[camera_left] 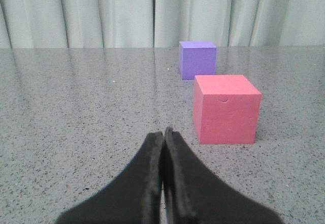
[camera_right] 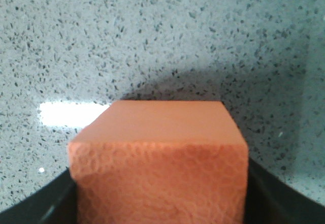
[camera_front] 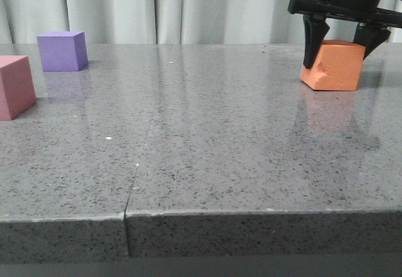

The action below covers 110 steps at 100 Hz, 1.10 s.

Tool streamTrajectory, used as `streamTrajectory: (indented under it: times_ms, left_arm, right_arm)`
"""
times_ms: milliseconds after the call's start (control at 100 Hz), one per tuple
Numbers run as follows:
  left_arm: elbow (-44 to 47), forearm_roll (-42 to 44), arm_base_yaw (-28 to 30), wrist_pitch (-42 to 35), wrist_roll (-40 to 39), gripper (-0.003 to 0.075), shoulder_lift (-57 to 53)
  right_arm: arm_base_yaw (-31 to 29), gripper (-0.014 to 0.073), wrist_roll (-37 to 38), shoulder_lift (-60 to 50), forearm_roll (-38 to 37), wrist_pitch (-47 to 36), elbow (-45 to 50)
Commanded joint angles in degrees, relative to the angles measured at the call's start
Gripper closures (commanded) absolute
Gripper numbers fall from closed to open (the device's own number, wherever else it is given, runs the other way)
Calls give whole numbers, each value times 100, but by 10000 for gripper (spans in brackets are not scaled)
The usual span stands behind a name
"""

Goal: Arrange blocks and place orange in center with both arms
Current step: 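Lower the open right gripper over the orange cube, then close the right gripper on the orange cube and lift it, then carry the orange cube toward the table center and lower it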

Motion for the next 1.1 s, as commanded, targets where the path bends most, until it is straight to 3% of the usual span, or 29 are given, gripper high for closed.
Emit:
streamTrajectory:
  times_ms: [0,390,640,1090]
  left_arm:
    - [227,-36,23,-481,-41,741,-162]
    - [227,-36,23,-481,-41,741,-162]
    - [227,-36,23,-481,-41,741,-162]
    - [227,-36,23,-481,-41,741,-162]
  right_arm:
    - [11,255,-52,-328,66,152,-204]
    - [11,254,-52,-352,78,185,-230]
    - [141,254,172,-352,127,529,-805]
    - [1240,254,1349,-320,127,304,-1134]
